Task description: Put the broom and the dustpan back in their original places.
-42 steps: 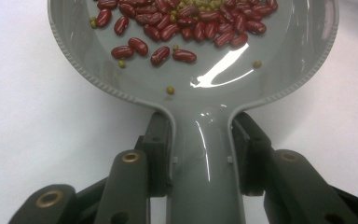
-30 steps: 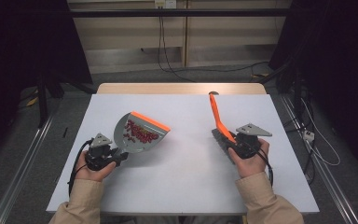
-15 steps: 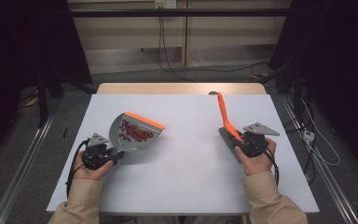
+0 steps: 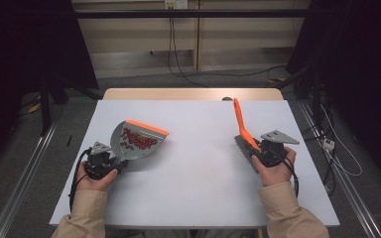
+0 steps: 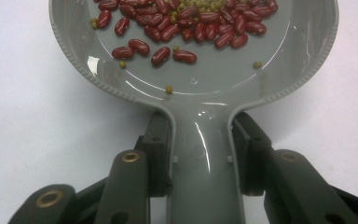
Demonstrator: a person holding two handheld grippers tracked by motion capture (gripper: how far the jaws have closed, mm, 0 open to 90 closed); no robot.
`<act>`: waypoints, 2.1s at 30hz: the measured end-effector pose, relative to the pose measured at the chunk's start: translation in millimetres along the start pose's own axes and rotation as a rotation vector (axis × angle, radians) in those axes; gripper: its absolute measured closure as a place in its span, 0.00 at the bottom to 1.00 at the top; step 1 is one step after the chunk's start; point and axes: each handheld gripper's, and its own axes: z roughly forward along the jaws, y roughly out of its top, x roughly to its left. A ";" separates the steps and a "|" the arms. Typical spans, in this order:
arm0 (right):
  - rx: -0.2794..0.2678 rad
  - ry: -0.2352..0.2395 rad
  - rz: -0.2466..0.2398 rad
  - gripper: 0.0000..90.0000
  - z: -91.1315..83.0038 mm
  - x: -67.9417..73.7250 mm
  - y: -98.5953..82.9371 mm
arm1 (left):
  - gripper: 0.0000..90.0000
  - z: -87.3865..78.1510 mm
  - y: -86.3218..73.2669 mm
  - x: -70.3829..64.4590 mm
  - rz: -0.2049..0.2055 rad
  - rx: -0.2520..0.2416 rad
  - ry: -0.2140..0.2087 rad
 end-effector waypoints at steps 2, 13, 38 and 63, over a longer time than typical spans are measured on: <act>0.002 -0.001 0.001 0.79 0.0 -0.3 -0.4 | 0.70 0.2 -0.2 0.9 -0.007 0.008 0.002; 0.005 -0.001 0.001 0.79 1.0 -1.5 -1.5 | 0.70 4.6 -2.1 7.7 -0.044 0.016 0.041; 0.000 -0.067 0.029 0.79 -6.4 -30.4 -2.1 | 0.68 11.6 -2.8 6.6 -0.100 0.016 0.082; 0.052 -0.219 -0.014 0.79 -1.2 -51.6 -14.4 | 0.51 15.7 -6.7 -12.0 -0.094 0.003 -0.025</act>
